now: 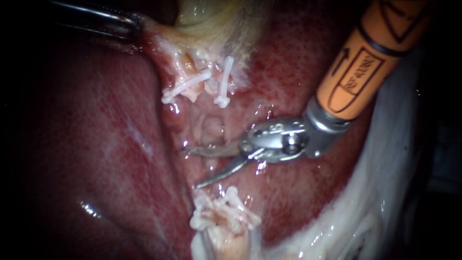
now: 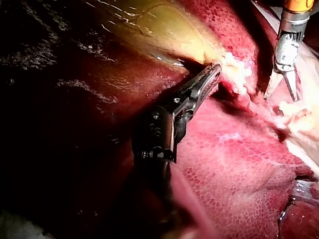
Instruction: Go back from the cut right tube
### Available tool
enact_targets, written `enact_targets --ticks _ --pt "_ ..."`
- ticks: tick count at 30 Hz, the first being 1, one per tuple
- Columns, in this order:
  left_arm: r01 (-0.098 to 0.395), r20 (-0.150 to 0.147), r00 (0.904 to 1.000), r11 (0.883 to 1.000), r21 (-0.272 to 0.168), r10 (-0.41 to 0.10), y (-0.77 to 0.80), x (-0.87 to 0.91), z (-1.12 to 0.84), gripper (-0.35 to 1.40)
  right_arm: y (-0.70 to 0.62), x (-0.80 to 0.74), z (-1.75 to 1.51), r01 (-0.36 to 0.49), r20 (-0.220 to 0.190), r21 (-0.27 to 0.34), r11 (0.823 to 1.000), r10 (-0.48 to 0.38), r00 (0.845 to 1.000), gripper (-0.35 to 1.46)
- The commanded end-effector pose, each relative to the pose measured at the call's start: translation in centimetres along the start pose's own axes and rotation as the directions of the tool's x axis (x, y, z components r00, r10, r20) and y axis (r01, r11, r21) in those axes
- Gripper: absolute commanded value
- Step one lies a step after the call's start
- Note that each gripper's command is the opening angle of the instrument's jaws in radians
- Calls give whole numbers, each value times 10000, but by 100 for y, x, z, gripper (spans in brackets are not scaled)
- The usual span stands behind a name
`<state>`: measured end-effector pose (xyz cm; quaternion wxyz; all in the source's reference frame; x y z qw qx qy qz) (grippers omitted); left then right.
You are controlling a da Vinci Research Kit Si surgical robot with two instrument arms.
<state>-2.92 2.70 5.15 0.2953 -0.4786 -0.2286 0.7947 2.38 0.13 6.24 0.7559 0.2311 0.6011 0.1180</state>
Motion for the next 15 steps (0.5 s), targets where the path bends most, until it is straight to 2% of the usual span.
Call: enact_targets --ticks 1,3,6,10,13,15 --pt "0 0 10000 10000 -1 0 0 0 0 -35 -4 3 -12 286 89 -284 9992 -283 9996 143" --pt "0 0 10000 10000 -1 0 0 0 0 -35 -9 6 -27 888 359 -675 9938 -866 9956 143" --pt "0 0 10000 10000 -1 0 0 0 0 -35 -15 10 -53 1446 1109 -1082 9836 -1326 9850 143" --pt "0 0 10000 10000 0 0 0 0 0 -35 -22 17 -84 2304 2349 -1233 9653 -1972 9518 143" --pt "0 0 10000 10000 1 0 0 0 0 -35 -29 23 -102 2681 3108 -1257 9552 -2187 9250 143" --pt "-1 0 10000 10000 1 1 0 0 0 -35 -33 30 -111 2742 3433 -1211 9540 -2189 9133 143"
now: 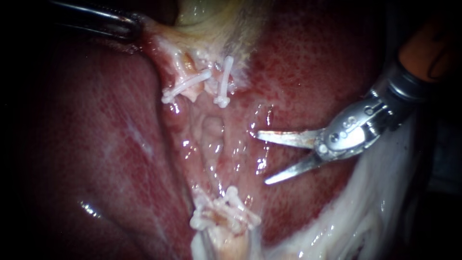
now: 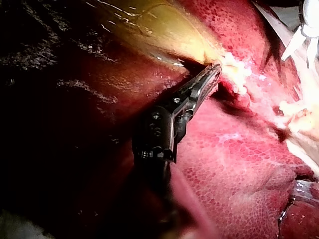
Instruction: Go back from the cut right tube
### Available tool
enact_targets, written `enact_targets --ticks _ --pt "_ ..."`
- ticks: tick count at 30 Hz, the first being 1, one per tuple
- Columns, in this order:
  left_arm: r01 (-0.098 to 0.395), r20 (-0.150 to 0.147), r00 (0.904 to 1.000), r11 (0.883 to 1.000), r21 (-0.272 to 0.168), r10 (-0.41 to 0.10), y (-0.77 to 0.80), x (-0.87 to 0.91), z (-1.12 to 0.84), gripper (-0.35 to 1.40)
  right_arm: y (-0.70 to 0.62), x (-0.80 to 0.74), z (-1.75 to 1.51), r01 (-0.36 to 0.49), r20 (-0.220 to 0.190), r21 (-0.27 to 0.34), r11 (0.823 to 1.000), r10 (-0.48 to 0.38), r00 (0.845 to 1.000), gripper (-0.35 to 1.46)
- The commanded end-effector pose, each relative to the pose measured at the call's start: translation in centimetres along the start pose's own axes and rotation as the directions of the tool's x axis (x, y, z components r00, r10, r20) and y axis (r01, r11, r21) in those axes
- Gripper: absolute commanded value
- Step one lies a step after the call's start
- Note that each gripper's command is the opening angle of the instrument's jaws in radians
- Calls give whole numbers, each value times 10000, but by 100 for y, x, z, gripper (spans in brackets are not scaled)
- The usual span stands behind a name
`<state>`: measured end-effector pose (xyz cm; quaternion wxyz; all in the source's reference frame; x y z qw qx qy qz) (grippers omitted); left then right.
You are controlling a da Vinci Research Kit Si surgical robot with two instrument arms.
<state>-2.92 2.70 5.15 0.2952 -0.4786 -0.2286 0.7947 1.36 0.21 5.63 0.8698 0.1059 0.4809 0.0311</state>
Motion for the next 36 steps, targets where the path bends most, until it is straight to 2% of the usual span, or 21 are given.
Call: enact_targets --ticks 1,5,11,15,19,27,36 --pt "0 1 10000 10000 2 0 0 0 0 -35 0 4 -7 72 207 7 10000 -72 9998 143" --pt "0 0 10000 10000 5 0 0 0 0 -35 3 19 -26 -3 618 52 10000 0 9981 145" --pt "-8 -3 10000 10000 30 8 1 -2 3 -35 8 32 -43 -190 780 -81 9998 195 9968 145" --pt "-38 -18 10000 9999 118 38 2 -8 10 -35 8 31 -42 -220 810 -125 9997 229 9964 145" --pt "-155 -8 9999 9999 -11 155 6 -19 25 -35 9 30 -42 -222 814 -131 9997 232 9964 145" --pt "-40 384 9992 9998 -170 46 13 -42 58 -35 9 30 -42 -222 815 -131 9997 232 9964 145" --pt "-63 428 9991 9998 -200 71 10 -46 66 -35 9 29 -44 -220 814 -126 9997 230 9964 145"
